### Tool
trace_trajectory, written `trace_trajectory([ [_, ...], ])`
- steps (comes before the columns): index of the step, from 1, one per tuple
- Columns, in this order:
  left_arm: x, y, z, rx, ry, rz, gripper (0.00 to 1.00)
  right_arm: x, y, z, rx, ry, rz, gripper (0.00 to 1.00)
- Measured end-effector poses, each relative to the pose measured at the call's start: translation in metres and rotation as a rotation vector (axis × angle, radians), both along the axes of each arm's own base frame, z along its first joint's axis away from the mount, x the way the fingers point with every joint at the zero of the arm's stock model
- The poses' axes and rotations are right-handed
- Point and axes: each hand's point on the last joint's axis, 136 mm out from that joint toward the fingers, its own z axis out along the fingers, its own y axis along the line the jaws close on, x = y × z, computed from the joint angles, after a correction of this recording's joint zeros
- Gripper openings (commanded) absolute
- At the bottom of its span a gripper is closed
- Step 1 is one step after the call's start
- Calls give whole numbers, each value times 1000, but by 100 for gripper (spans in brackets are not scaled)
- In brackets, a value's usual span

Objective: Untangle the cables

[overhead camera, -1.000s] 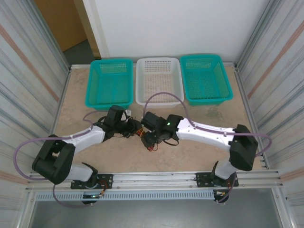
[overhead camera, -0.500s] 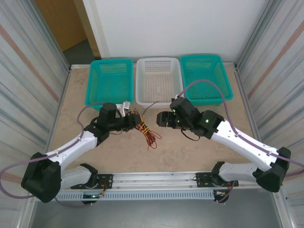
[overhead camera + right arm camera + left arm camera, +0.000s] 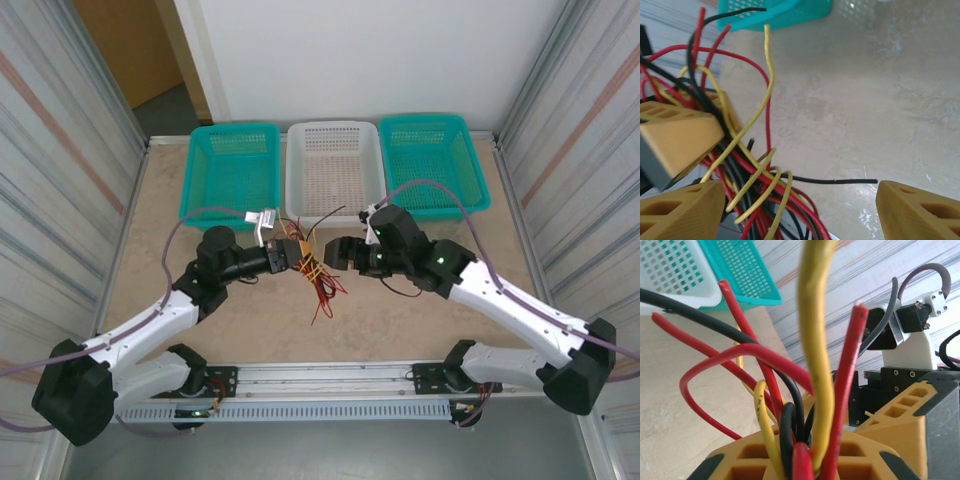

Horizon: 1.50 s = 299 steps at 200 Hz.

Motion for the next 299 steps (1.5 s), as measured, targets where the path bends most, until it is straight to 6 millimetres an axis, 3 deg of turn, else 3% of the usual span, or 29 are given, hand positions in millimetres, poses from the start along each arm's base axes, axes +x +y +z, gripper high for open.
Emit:
trace_trajectory([
  [24, -2, 1, 3, -17, -22, -7, 0, -8, -7, 18, 7, -83, 6, 77],
  [61, -7, 4, 4, -34, -32, -5, 0, -20, -14, 31, 1, -149, 22, 58],
  [73, -7, 6, 3, -41, -32, -1, 0, -19, -15, 25, -25, -147, 17, 49],
  [116, -10, 6, 8, -73, -35, -11, 0, -9, -14, 11, -101, -123, -8, 0],
  [139, -14, 5, 11, -92, -35, -32, 0, 8, -23, 13, -95, -107, -70, 0],
  [175, -17, 3, 23, -136, -48, -57, 0, 34, -39, -1, -110, -48, -146, 0],
  [219, -14, 1, 34, -199, -23, -55, 0, 54, -32, -26, -80, 22, -151, 0],
  [245, -2, 10, 43, -229, -12, 63, 0, 38, -16, -57, -50, 40, -106, 0],
  [269, 12, 29, 58, -245, -21, 227, 0, 9, -5, -87, -38, 79, -67, 0],
  [285, 21, 42, 64, -258, -29, 331, 0, -9, 4, -91, -20, 77, -43, 0],
  [299, 30, 50, 57, -238, -7, 407, 0, -23, 8, -85, 2, 54, -28, 0],
])
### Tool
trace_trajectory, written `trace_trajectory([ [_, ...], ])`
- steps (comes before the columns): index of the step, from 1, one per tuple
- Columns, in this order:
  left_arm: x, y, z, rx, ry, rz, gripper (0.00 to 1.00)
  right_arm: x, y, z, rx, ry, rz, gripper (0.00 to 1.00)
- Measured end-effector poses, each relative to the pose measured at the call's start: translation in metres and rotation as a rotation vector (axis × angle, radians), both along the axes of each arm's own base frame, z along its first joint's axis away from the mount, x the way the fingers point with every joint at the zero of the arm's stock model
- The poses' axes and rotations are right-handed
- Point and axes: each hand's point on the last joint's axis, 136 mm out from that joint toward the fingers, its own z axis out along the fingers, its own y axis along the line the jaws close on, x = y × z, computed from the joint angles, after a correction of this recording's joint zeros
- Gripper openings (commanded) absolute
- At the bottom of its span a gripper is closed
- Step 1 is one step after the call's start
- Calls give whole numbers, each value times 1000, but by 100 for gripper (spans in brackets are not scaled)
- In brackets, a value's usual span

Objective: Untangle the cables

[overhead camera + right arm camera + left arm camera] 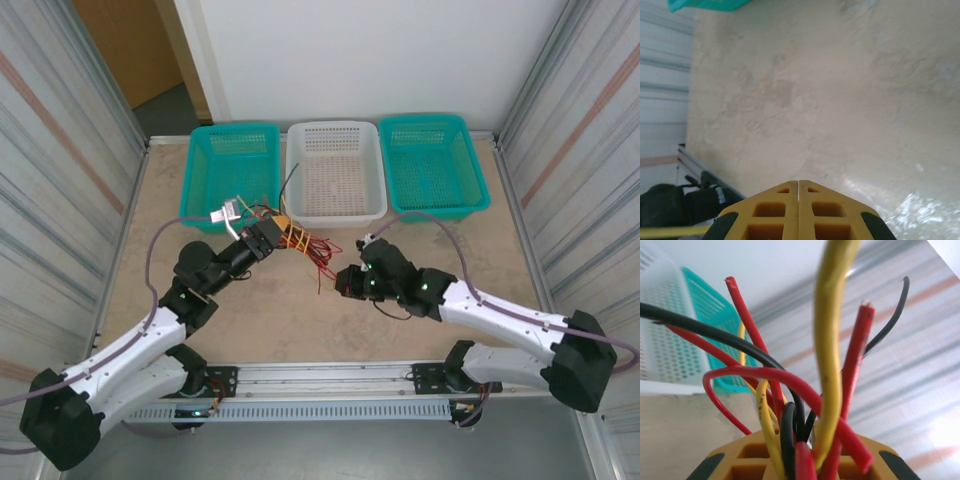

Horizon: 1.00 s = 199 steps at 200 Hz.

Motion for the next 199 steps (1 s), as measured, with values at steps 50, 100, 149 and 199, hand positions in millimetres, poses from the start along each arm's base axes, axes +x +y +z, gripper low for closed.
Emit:
trace_trajectory([
  [50, 1, 19, -52, 192, 142, 185, 0, -42, -12, 97, 175, -208, 62, 0],
  [100, -5, 17, -79, 328, 167, 164, 0, -14, -38, 224, 188, -434, -29, 0],
  [149, -28, -30, -64, 251, 41, -131, 0, 125, -91, 200, 8, -308, -337, 0],
  [199, -48, -42, -11, 88, -98, -285, 0, 145, -90, 56, -115, -2, -319, 0],
])
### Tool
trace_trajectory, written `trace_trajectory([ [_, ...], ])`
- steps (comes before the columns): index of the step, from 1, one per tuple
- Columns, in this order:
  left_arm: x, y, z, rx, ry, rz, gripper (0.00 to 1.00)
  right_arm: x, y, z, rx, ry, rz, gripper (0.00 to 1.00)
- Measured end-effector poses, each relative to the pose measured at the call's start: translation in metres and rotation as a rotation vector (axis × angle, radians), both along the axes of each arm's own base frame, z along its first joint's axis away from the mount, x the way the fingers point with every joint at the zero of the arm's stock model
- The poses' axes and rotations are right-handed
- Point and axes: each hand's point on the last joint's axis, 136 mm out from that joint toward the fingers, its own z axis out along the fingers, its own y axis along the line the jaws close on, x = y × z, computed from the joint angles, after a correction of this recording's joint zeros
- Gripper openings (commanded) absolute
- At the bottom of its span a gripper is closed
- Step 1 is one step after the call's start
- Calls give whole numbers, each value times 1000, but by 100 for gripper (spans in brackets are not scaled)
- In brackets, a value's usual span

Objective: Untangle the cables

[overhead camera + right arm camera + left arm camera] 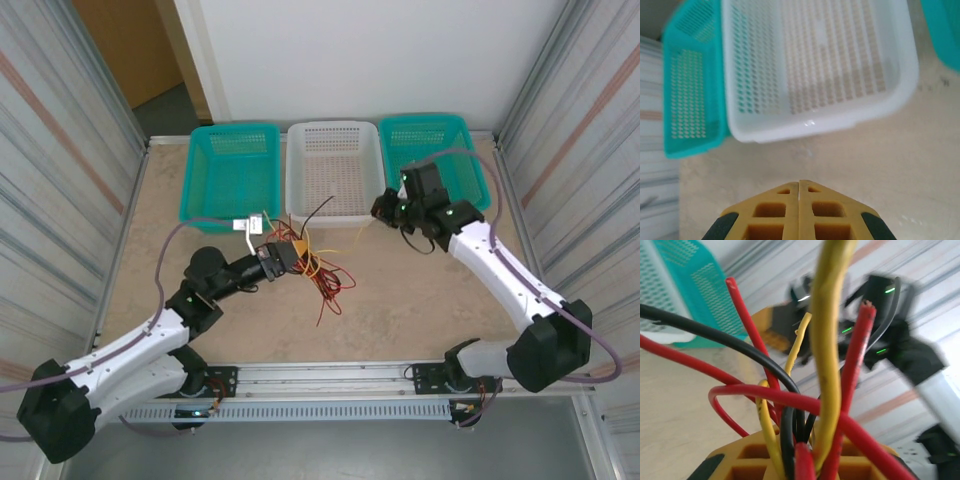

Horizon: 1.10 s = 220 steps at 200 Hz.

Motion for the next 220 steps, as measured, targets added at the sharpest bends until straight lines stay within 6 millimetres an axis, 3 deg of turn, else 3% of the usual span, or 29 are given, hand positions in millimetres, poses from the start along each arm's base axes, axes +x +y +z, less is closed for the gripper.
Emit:
trace_trajectory([
  [25, 4, 3, 54, -111, -71, -12, 0, -38, 13, -55, -15, 101, 49, 0],
  [42, 13, 10, 97, -183, -141, 5, 0, -67, 22, -77, -19, 135, 94, 0],
  [59, 26, 21, 122, -194, -186, 66, 0, -92, 26, -81, -3, 125, 127, 0],
  [80, 43, 43, 130, -135, -200, 214, 0, -103, 13, -66, 25, 66, 96, 0],
  [97, 58, 66, 123, -42, -170, 362, 0, -102, -8, -45, 50, 6, 32, 0],
  [126, 77, 115, 86, 151, -75, 592, 0, -95, -82, -5, 86, -102, -217, 0],
  [171, 65, 168, 22, 361, 80, 763, 0, -102, -197, 87, 50, -249, -648, 0],
  [199, 55, 172, -8, 422, 150, 746, 0, -94, -227, 96, 43, -201, -749, 0],
  [220, 49, 150, -34, 436, 197, 648, 0, -82, -231, 94, 41, -149, -738, 0],
])
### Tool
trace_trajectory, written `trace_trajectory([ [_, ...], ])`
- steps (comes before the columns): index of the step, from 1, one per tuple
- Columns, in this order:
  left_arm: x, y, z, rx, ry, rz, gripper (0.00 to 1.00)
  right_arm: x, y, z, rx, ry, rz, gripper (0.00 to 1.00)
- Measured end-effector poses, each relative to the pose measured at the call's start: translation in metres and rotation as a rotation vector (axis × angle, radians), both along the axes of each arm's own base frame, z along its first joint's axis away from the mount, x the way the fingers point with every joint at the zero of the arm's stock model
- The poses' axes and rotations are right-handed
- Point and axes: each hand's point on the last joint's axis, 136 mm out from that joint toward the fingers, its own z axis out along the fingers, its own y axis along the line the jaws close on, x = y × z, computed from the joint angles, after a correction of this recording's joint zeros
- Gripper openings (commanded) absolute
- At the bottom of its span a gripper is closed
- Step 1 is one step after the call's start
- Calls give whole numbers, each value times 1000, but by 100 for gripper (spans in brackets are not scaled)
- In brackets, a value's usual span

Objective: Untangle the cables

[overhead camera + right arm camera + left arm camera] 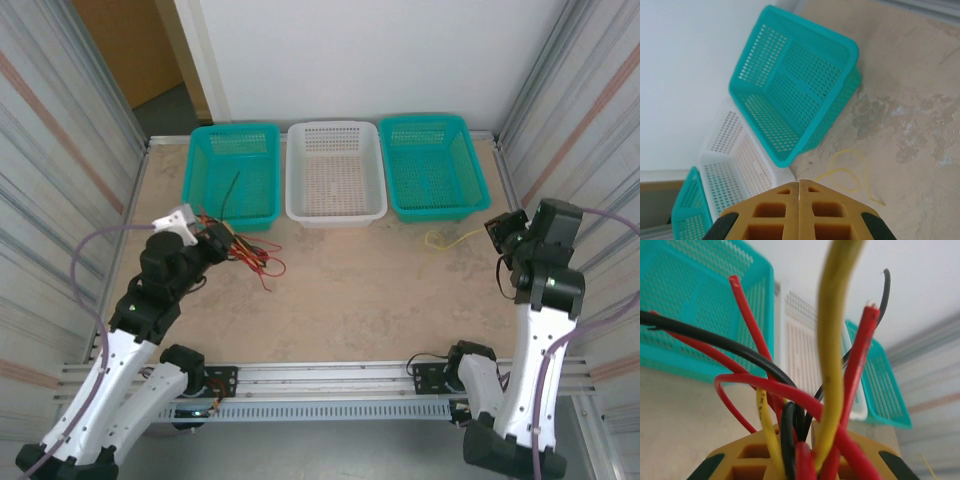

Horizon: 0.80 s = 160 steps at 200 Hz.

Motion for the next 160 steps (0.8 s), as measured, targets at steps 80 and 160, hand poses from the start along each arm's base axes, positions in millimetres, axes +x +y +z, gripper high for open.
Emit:
trace_trajectory([
  [80, -41, -150, -116, 219, 225, -412, 0, 1, 14, 39, -85, -1, 110, 0],
  [160, -10, -168, -125, 276, 275, -383, 99, 4, 54, 54, -215, 16, 286, 0],
])
